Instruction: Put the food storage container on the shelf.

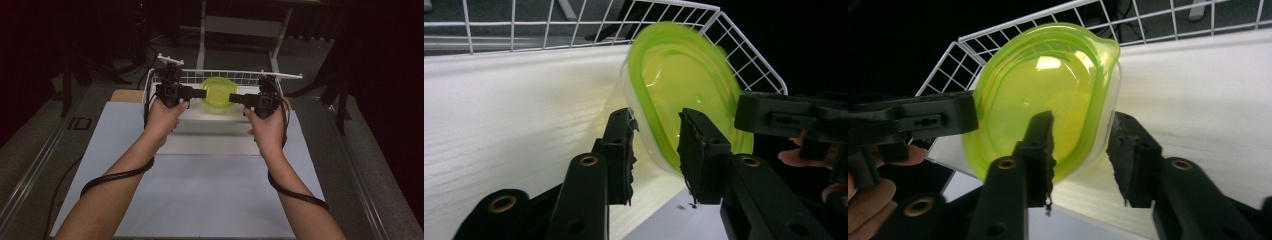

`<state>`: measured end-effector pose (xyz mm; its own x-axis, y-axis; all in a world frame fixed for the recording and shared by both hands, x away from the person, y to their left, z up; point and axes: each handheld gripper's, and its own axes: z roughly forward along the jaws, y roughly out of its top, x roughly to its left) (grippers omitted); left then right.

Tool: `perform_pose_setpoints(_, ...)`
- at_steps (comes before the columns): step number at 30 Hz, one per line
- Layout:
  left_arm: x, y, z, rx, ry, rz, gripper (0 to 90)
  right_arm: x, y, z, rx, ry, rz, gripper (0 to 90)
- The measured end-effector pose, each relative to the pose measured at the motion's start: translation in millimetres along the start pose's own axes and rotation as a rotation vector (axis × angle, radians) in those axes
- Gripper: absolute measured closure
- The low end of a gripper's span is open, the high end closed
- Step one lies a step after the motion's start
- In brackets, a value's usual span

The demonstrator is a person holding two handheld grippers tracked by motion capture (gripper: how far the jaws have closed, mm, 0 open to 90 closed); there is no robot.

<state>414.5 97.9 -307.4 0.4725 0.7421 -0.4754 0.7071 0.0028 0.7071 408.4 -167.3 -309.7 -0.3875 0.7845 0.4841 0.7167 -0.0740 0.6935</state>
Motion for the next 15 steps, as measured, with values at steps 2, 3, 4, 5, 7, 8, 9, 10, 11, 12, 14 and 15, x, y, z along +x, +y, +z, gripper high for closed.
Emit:
perform_pose_setpoints(2, 0.4, 0.0, 0.3, -0.007, -0.003, -0.006, 65.2, -3.0, -0.3, 0.7, -0.001, 0.013, 0.015, 60.3)
perform_pose_setpoints(3, 0.2, 0.1, 0.3, -0.009, 0.001, -0.006, 65.2, -3.3, -0.4, 1.0, 0.002, 0.019, 0.017, 59.8)
perform_pose_setpoints(4, 0.0, 0.3, 0.3, -0.008, -0.003, -0.005, 64.8, -3.3, -0.3, 1.7, 0.008, 0.026, 0.008, 57.1)
perform_pose_setpoints(5, -0.2, 0.2, 0.0, -0.012, -0.001, -0.009, 62.0, -3.1, -0.4, 2.1, 0.007, 0.023, -0.013, 55.2)
perform_pose_setpoints(7, -0.8, -0.1, -1.4, -0.022, -0.002, -0.014, 58.7, -2.6, 0.5, 2.7, 0.004, 0.028, -0.046, 51.5)
perform_pose_setpoints(8, -0.8, -0.1, -2.4, -0.027, 0.005, -0.011, 56.7, -2.3, 1.0, 2.7, 0.001, 0.028, -0.057, 51.2)
perform_pose_setpoints(9, -0.7, 0.0, -3.3, -0.033, 0.009, -0.017, 52.4, -2.0, 1.5, 2.0, -0.005, 0.027, -0.063, 50.8)
perform_pose_setpoints(10, -0.1, 0.0, -4.4, -0.038, 0.015, -0.017, 52.2, -1.6, 2.0, 1.4, -0.009, 0.033, -0.069, 49.7)
perform_pose_setpoints(11, 0.6, -0.1, -5.4, -0.045, 0.018, -0.023, 52.0, -0.9, 2.4, 0.7, -0.012, 0.036, -0.073, 49.5)
perform_pose_setpoints(12, 1.5, -0.4, -6.5, -0.051, 0.014, -0.029, 51.0, 0.0, 2.7, -0.1, -0.015, 0.031, -0.079, 49.5)
perform_pose_setpoints(14, 2.4, -1.3, -8.7, -0.063, 0.018, -0.019, 50.3, 1.5, 2.6, -1.6, -0.013, 0.037, -0.093, 48.1)
perform_pose_setpoints(15, 2.6, -1.9, -10.4, -0.070, 0.015, -0.013, 46.9, 2.1, 2.0, -3.1, -0.020, 0.040, -0.098, 48.2)
